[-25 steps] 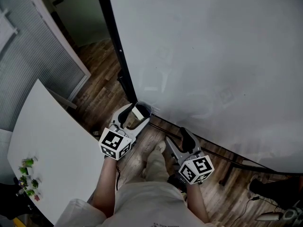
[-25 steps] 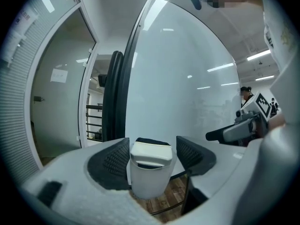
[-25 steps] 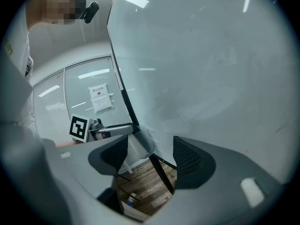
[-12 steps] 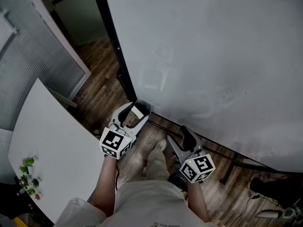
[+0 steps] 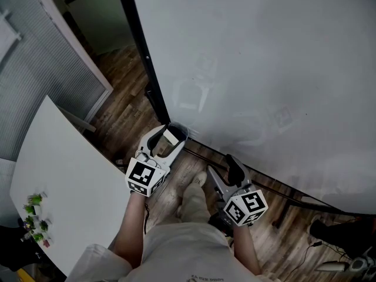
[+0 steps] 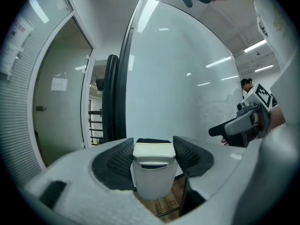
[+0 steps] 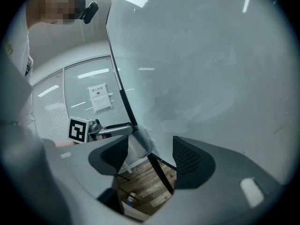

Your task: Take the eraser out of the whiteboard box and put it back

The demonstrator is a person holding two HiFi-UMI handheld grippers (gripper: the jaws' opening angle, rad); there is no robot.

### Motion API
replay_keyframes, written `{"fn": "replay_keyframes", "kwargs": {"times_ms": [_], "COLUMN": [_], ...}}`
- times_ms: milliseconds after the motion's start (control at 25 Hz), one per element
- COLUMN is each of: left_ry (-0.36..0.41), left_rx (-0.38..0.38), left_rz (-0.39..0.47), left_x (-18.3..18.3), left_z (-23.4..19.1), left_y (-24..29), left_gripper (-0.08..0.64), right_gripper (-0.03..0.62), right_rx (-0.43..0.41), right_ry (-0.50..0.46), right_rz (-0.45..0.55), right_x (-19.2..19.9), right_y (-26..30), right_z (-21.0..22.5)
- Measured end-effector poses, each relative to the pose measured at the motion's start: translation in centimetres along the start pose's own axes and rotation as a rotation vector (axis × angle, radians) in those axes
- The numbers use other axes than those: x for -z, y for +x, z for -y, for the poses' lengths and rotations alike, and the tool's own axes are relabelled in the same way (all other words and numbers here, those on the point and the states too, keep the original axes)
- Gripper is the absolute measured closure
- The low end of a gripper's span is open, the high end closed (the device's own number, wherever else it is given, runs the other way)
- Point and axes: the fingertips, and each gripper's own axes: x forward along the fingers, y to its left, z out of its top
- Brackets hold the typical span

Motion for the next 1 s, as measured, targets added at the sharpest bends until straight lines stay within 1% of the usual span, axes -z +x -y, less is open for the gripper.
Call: {"fn": "replay_keyframes", "kwargs": {"times_ms": [240, 480, 1000], "left_ry": [-0.002, 0.035, 0.039], "left_rx": [-0.014, -0.023, -0.012], "left_rz": [0.009, 0.005, 0.003], "left_x": [-0.07, -0.11, -0.05], "left_z": [-0.15, -0.08, 0.01], "left_y": [0.05, -0.09, -0.18], "left_gripper": [0.299, 0.299, 0.299], "right_gripper": [0.293, 0.298, 0.301], "right_rx": [0.004, 0.008, 0.008], "right_ry": [-0.001, 0.004, -0.007], "right_rz": [0.001, 0.004, 0.004], "right_x": [-0.03, -0.06, -0.12], "right_y": [-0.10, -0.32, -0.27], "right_z": [0.20, 0.37, 0.15]}}
